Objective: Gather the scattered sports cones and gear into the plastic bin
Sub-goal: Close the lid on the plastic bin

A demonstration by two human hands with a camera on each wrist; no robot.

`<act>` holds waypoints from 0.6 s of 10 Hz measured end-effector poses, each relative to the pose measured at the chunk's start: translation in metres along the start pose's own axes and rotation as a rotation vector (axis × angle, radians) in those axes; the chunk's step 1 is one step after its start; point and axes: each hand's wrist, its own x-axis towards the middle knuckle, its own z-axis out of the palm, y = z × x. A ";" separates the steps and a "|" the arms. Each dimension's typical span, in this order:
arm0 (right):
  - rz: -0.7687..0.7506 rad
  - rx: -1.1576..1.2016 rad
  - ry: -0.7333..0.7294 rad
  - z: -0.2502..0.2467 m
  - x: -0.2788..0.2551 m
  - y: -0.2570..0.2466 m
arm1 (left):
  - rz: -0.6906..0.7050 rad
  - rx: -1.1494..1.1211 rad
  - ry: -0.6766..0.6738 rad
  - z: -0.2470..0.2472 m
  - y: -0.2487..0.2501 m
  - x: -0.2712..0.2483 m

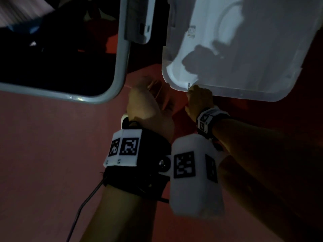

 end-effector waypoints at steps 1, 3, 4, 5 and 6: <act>-0.046 0.099 0.225 -0.036 -0.020 0.008 | 0.016 -0.022 -0.003 -0.003 -0.007 -0.010; -0.048 0.233 0.309 -0.142 -0.091 0.018 | -0.071 -0.070 -0.033 -0.021 -0.028 -0.038; -0.189 0.200 0.377 -0.198 -0.138 0.005 | -0.163 -0.037 -0.058 -0.024 -0.029 -0.073; -0.160 0.185 0.323 -0.257 -0.172 -0.020 | -0.161 0.007 -0.132 -0.019 -0.015 -0.109; -0.091 0.097 0.202 -0.325 -0.202 -0.067 | -0.096 -0.005 -0.126 -0.032 0.021 -0.135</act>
